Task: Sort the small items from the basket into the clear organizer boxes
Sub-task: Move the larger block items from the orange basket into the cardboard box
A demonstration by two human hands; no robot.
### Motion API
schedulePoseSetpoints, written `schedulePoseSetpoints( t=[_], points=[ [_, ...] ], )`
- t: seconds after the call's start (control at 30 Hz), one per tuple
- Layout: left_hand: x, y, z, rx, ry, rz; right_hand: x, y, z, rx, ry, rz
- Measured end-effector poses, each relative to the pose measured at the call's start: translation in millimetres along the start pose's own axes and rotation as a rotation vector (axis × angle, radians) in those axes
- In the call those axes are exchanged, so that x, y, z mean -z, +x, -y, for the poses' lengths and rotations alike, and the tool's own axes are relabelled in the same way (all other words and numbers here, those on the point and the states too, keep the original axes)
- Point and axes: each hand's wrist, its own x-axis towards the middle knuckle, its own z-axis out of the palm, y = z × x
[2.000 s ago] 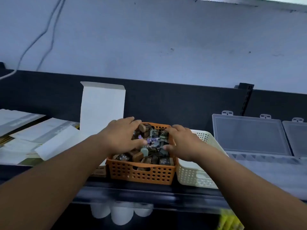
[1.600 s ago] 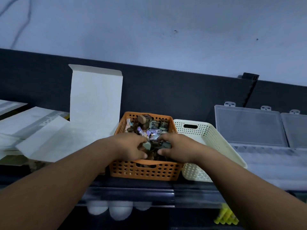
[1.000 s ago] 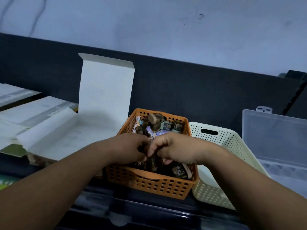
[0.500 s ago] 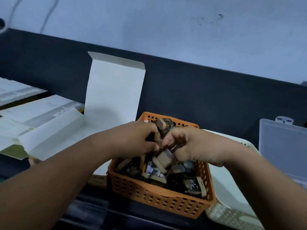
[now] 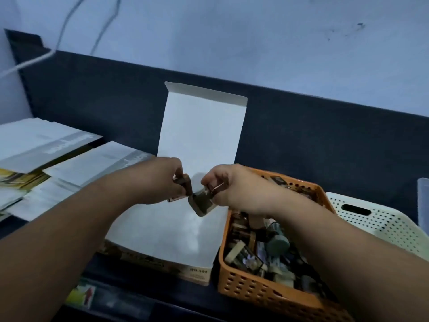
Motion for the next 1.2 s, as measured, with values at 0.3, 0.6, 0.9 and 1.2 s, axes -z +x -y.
schedulePoseSetpoints(
  t=[0.3, 0.6, 0.9, 1.2],
  points=[
    [-19, 7, 11, 0.016, 0.11, 0.088, 9, 1, -14, -0.021, -0.055, -0.081],
    [-38, 16, -78, -0.419, -0.169, 0.095, 41, -74, -69, -0.257, -0.35, 0.057],
    [-84, 31, -122, -0.555, 0.23, 0.268, 29, -93, -88, -0.194, -0.458, -0.045],
    [-62, 22, -113, -0.518, 0.075, 0.085, 57, -95, -83, -0.078, -0.441, -0.274]
  ],
)
